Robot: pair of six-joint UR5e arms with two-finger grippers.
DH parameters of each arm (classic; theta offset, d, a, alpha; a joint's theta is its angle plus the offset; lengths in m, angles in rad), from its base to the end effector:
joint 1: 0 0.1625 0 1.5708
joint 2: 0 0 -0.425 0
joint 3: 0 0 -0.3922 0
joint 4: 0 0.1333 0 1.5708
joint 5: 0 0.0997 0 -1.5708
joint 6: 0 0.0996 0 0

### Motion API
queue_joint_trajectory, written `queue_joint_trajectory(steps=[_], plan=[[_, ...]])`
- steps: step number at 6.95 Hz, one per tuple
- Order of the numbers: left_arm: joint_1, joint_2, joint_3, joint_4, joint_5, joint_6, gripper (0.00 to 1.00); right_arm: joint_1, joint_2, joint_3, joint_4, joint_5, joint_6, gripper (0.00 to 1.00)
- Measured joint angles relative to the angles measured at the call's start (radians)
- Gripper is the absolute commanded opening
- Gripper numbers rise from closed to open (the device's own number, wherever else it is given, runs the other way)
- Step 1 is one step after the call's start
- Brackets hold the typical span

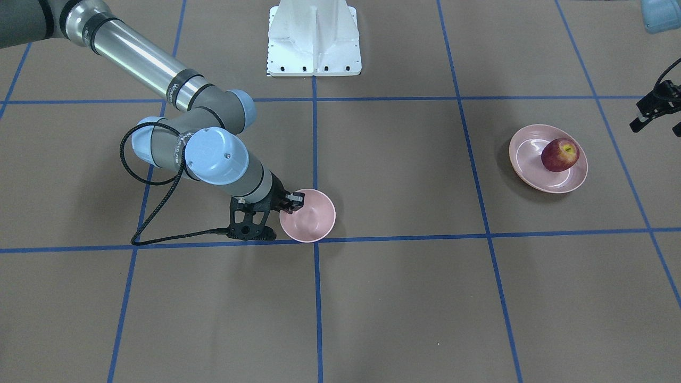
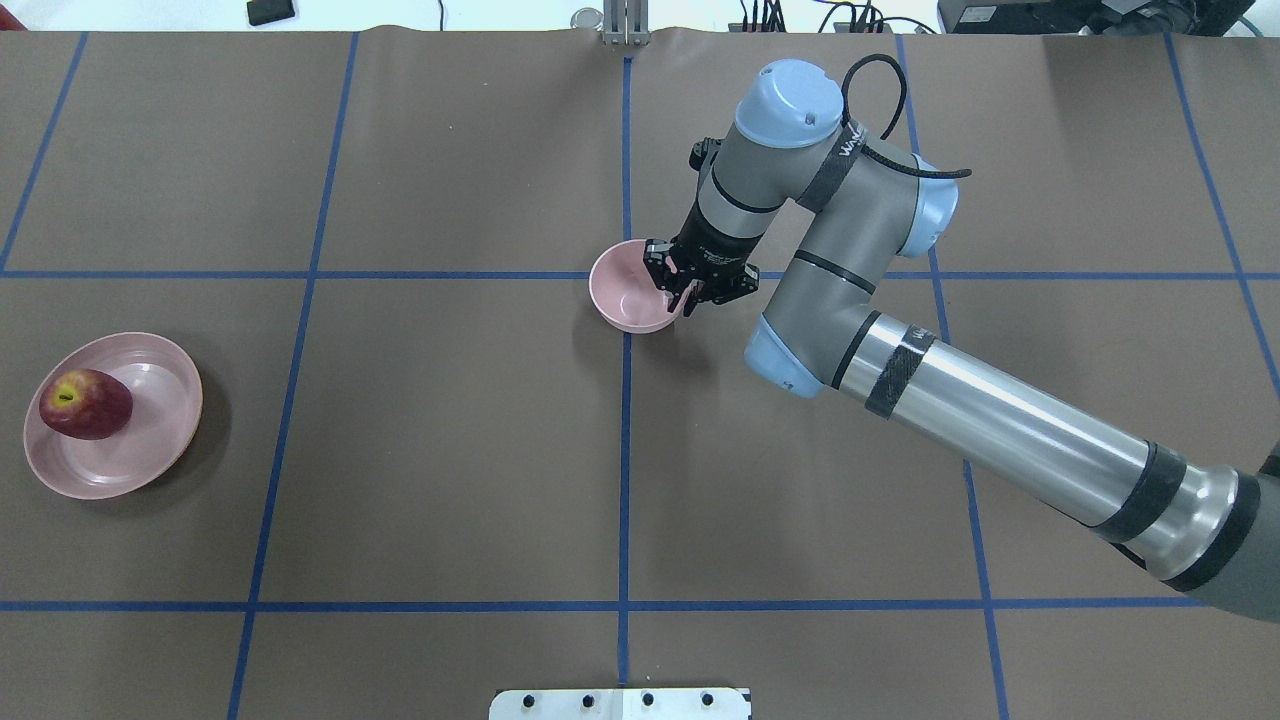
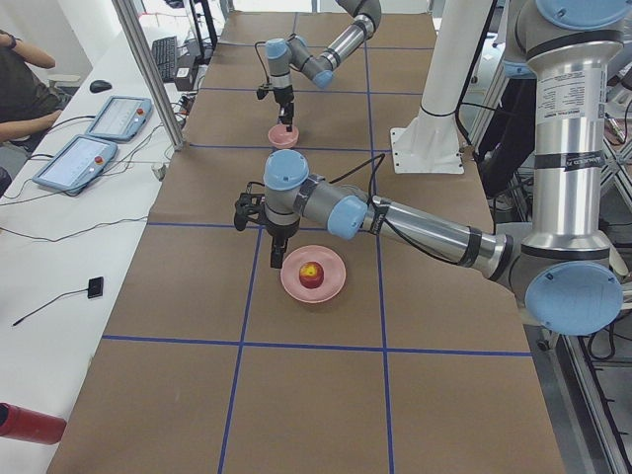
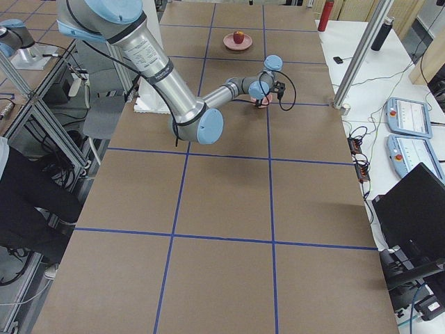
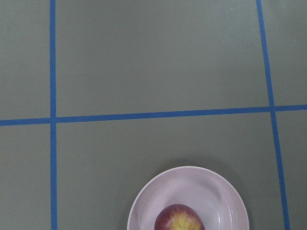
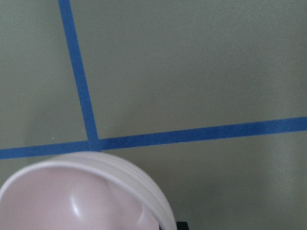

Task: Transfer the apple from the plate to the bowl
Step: 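Carry the pink bowl with the right gripper to table center, set down, then release the bowl and withdraw the right gripper while the left gripper lowers onto the apple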

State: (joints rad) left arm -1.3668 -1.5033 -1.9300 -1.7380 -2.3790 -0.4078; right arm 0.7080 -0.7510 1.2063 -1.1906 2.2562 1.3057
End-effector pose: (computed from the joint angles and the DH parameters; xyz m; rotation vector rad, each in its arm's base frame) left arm 0.0346 -0.4696 0.4913 0.1741 0.8860 -0.0044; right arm -0.5522 -0.5652 0.2578 -0.1942 -1.0068 0.1173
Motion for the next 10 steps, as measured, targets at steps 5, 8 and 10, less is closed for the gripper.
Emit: queue_joint_trajectory(steps=[5, 8, 10], plan=[[0.023, -0.003, 0.031, -0.014, 0.006, -0.040, 0.98, 0.145, -0.133, 0.189, -0.006, 0.150, 0.014, 1.00], [0.237, 0.021, 0.056, -0.121, 0.099, -0.216, 0.97, 0.293, -0.408, 0.392, -0.005, 0.191, -0.196, 1.00], [0.327, 0.067, 0.104, -0.251, 0.142, -0.295, 0.97, 0.304, -0.453, 0.403, -0.003, 0.168, -0.255, 1.00]])
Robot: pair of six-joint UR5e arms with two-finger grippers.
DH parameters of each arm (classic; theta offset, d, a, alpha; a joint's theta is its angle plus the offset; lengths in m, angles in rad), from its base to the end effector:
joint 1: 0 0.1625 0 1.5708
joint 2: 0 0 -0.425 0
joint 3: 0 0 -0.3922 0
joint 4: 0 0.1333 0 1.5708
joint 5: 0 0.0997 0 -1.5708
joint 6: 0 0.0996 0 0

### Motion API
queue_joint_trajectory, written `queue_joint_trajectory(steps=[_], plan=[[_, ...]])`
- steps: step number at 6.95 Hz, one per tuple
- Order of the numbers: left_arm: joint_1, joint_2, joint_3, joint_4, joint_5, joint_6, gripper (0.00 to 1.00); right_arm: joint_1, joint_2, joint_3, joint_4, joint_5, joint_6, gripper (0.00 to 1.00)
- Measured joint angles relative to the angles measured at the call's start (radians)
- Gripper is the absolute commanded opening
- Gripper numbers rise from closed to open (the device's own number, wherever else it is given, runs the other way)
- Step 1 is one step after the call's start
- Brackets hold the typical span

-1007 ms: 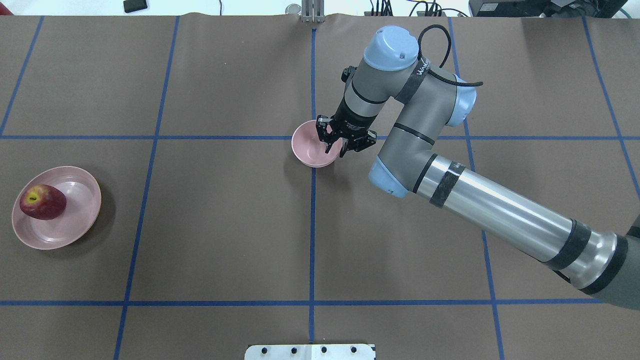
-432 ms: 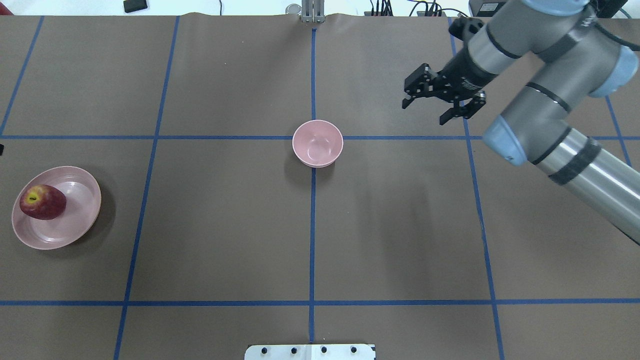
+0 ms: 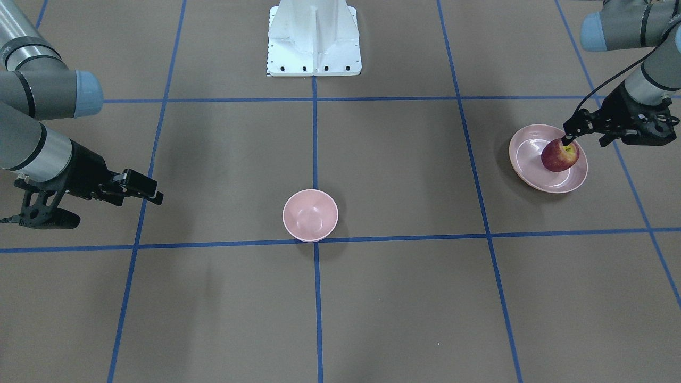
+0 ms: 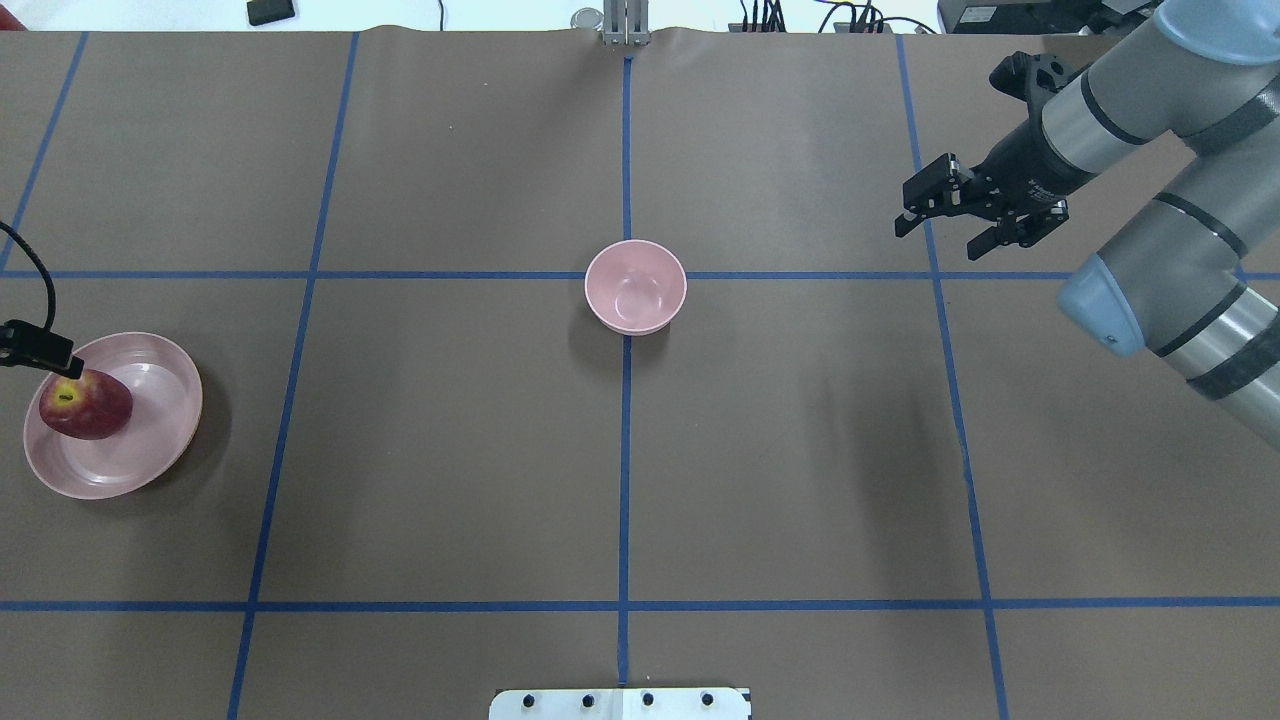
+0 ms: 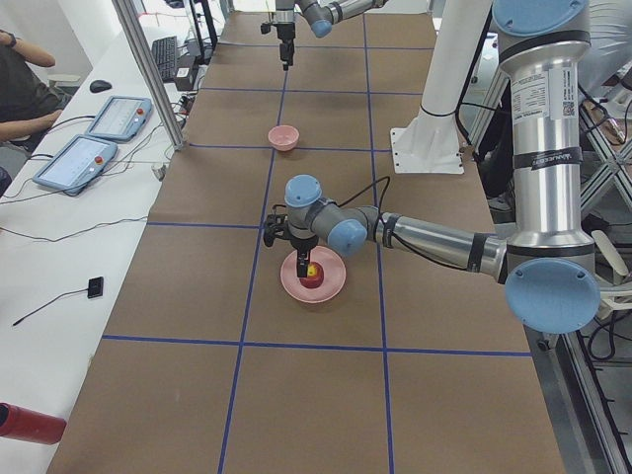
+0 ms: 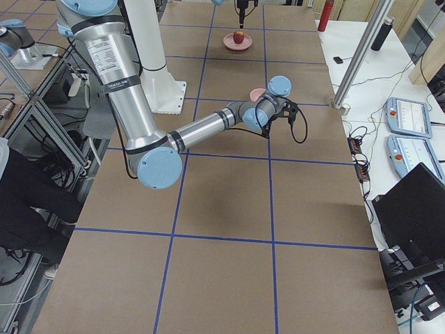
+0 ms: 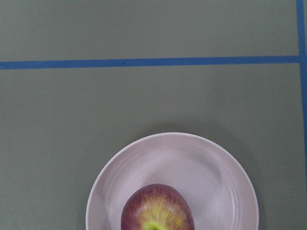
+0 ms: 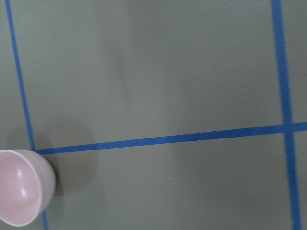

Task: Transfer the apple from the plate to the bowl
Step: 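Release the bowl and withdraw the right gripper while the left gripper lowers onto the apple, then lift the apple off the pink plate with the left gripper toward the bowl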

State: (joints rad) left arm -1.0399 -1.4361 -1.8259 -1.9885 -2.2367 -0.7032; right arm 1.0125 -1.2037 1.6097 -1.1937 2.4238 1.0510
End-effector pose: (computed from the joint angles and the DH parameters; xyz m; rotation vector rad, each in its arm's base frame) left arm 0.1700 -0.4313 0.5527 0.0465 0.8282 0.0168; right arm -0.2842 -0.5650 0.3804 -0.0728 -1.0840 0.1096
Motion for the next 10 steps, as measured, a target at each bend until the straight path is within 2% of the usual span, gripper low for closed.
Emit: queue_joint_trajectory(steps=[3, 6, 7, 8, 9, 10], plan=[[0.058, 0.009, 0.100, -0.183, 0.006, -0.108, 0.97, 0.011, -0.018, 0.005, 0.002, -0.019, -0.009, 1.00], [0.079, 0.001, 0.139, -0.230, 0.007, -0.129, 0.97, 0.021, -0.033, 0.009, 0.002, -0.033, -0.010, 1.00], [0.082, 0.001, 0.144, -0.232, 0.008, -0.129, 0.92, 0.042, -0.051, 0.021, 0.002, -0.036, -0.016, 1.00], [0.084, 0.000, 0.147, -0.232, 0.008, -0.128, 0.67, 0.081, -0.089, 0.050, 0.001, -0.041, -0.050, 1.00], [0.086, -0.001, 0.150, -0.232, 0.008, -0.128, 0.26, 0.131, -0.147, 0.081, -0.002, -0.043, -0.129, 1.00], [0.087, -0.002, 0.152, -0.232, 0.008, -0.128, 0.00, 0.171, -0.194, 0.097, -0.003, -0.044, -0.204, 1.00]])
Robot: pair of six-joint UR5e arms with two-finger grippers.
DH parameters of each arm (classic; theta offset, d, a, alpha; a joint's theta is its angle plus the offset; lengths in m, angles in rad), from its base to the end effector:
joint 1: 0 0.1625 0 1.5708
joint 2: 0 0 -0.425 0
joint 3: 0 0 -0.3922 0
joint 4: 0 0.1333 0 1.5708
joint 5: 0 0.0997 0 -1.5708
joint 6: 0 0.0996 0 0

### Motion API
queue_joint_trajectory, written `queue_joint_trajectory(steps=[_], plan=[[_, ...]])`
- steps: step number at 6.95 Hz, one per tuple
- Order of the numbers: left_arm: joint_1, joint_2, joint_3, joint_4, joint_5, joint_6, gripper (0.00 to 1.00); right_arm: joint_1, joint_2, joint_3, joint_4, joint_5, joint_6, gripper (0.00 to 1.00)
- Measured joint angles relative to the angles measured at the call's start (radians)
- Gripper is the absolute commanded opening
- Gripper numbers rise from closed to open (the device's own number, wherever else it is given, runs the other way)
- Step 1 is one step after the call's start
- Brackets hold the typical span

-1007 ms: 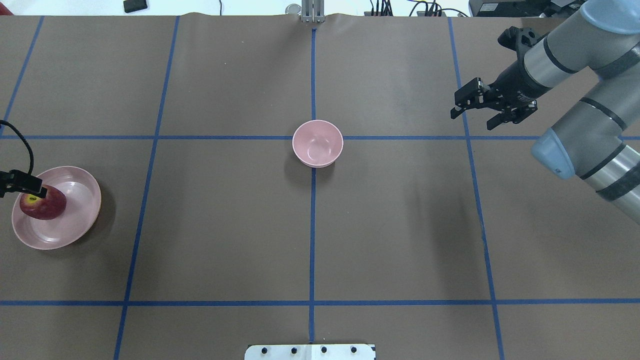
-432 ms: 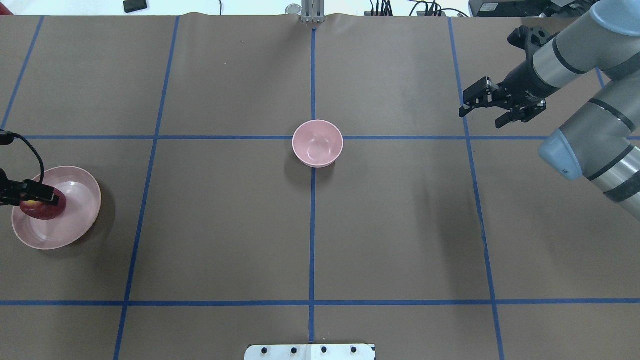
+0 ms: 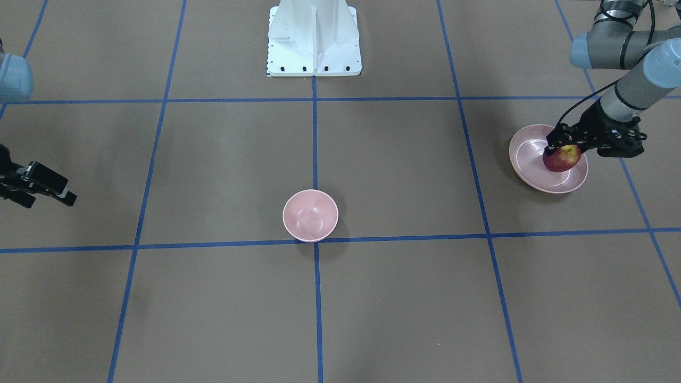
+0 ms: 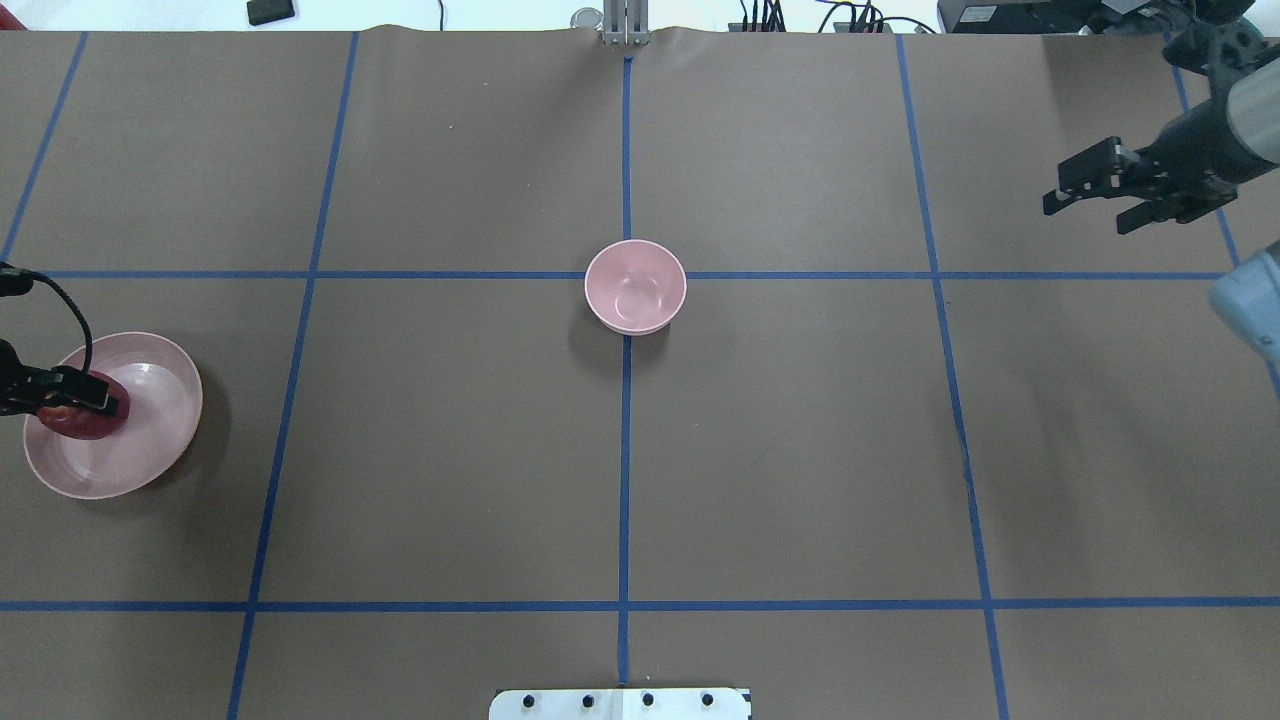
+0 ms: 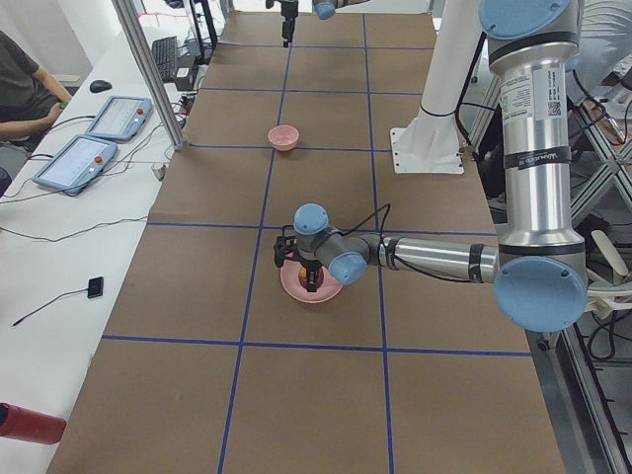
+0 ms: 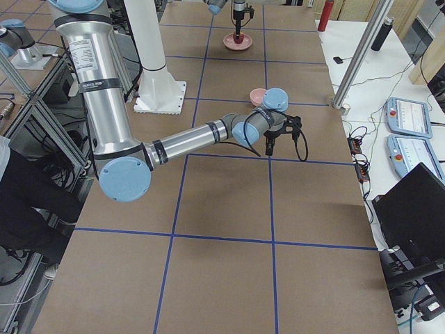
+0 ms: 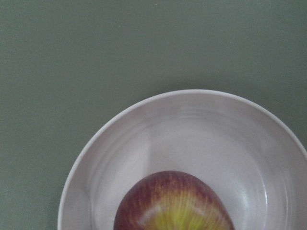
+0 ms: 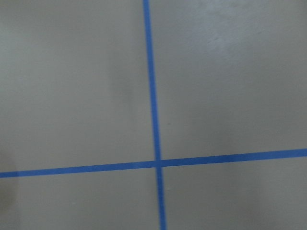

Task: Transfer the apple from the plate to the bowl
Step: 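Lift the apple off the pink plate with the left gripper toward the bowl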

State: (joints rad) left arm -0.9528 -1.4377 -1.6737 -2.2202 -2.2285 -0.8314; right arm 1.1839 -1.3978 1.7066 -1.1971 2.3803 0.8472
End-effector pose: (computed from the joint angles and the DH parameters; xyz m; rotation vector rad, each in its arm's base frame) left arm 0.2090 -0.4190 0.6019 0.0247 0.8701 0.0038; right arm -0.1575 -0.5487 0.4524 0.0756 -1.0040 0.1447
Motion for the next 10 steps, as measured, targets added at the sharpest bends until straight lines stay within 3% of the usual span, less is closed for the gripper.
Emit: queue_joint_trajectory(steps=[1, 3, 5, 8, 10], plan=[[0.000, -0.003, -0.002, 0.002, -0.004, 0.000, 0.00, 0.023, -0.034, 0.011, -0.001, -0.001, -0.040, 1.00], [-0.020, -0.015, -0.059, 0.024, -0.099, -0.002, 0.00, 0.045, -0.076, 0.027, -0.001, -0.002, -0.071, 1.00], [-0.042, -0.083, -0.199, 0.197, -0.137, -0.036, 0.00, 0.087, -0.131, 0.029, -0.001, -0.002, -0.173, 1.00], [0.049, -0.384, -0.271, 0.417, -0.064, -0.280, 0.00, 0.151, -0.196, 0.008, -0.005, 0.001, -0.338, 1.00], [0.186, -0.679, -0.215, 0.663, 0.103, -0.393, 0.00, 0.158, -0.200, -0.014, -0.006, 0.000, -0.373, 1.00]])
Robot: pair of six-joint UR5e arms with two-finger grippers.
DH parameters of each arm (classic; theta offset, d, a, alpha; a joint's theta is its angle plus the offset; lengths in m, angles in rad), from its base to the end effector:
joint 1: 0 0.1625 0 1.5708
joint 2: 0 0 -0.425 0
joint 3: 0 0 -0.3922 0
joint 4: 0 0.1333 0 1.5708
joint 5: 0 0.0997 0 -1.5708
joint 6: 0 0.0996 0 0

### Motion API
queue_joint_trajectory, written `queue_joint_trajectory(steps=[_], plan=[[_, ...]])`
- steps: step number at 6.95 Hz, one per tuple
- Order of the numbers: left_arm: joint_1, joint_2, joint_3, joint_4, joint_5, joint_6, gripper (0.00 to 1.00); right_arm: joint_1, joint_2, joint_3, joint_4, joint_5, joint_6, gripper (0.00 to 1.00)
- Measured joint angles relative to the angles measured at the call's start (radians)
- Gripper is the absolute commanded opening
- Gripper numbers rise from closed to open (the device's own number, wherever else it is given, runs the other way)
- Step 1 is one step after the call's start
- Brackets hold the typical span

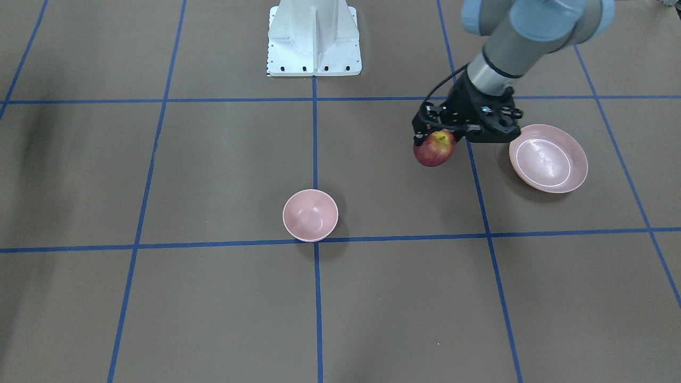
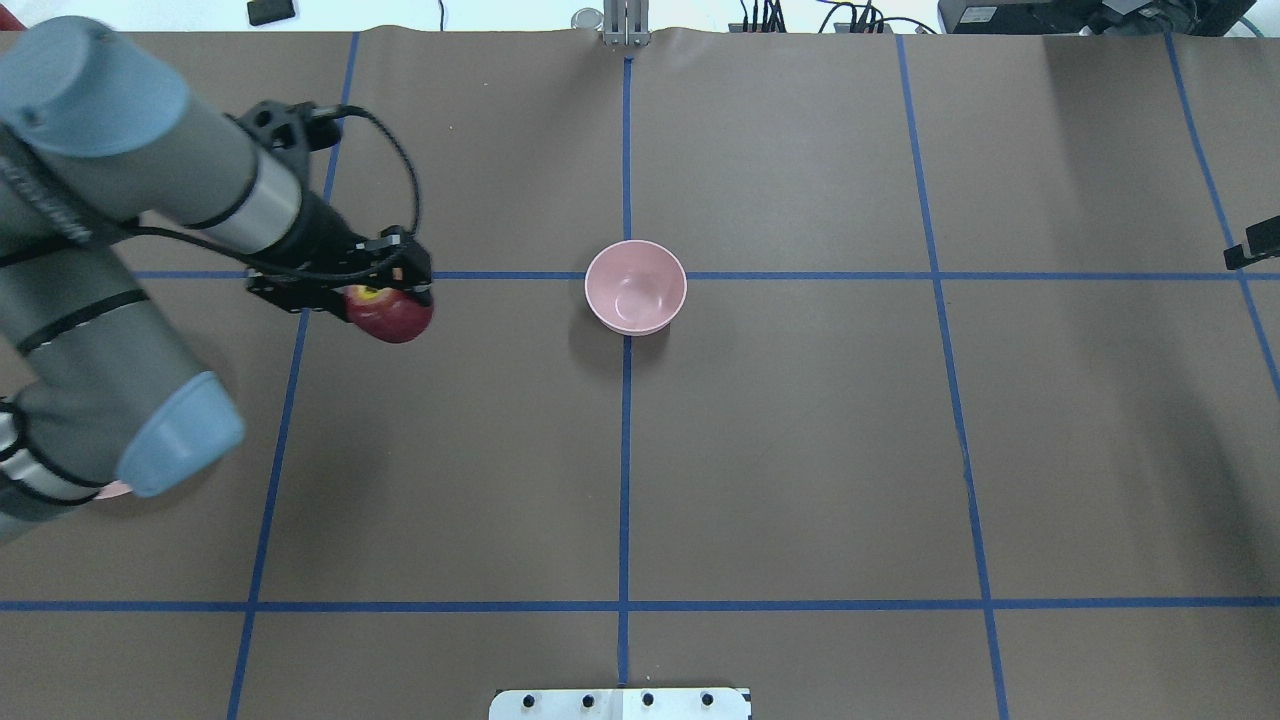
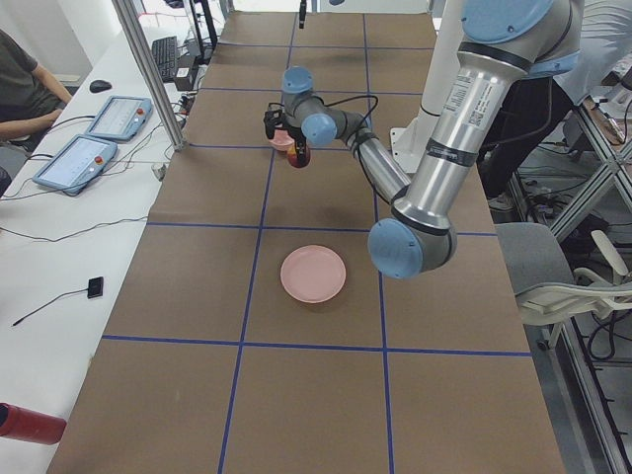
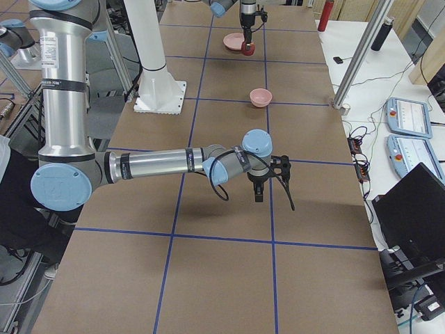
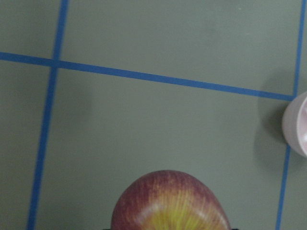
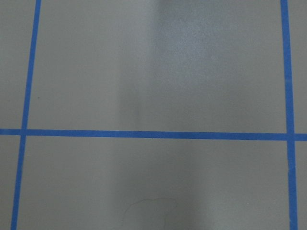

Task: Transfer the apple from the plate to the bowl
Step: 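Lift the apple off the pink plate with the left gripper toward the bowl, then lower the apple into the pink bowl and open the left gripper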

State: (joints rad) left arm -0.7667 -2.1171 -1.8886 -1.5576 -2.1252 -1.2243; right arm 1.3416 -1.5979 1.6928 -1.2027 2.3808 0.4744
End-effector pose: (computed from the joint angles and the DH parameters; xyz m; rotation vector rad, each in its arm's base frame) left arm 0.3795 -0.4779 0.2082 -0.0040 0.9768 -0.1505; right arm -0.0538 -0.4996 0.5671 0.1362 -0.8958 0.0407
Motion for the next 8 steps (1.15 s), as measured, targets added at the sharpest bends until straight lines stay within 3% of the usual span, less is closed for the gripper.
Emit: queue_joint_trajectory(steps=[2, 4, 8], plan=[[0.088, -0.280, 0.212, 0.104, 0.119, -0.086, 0.00, 0.000, -0.003, -0.004, 0.000, 0.000, -0.004, 1.00], [0.142, -0.486, 0.493, 0.055, 0.210, -0.141, 0.00, -0.001, -0.003, -0.005, 0.000, -0.002, -0.004, 1.00], [0.166, -0.540, 0.666, -0.052, 0.248, -0.177, 0.00, -0.002, -0.002, -0.006, 0.000, -0.002, -0.003, 1.00]])
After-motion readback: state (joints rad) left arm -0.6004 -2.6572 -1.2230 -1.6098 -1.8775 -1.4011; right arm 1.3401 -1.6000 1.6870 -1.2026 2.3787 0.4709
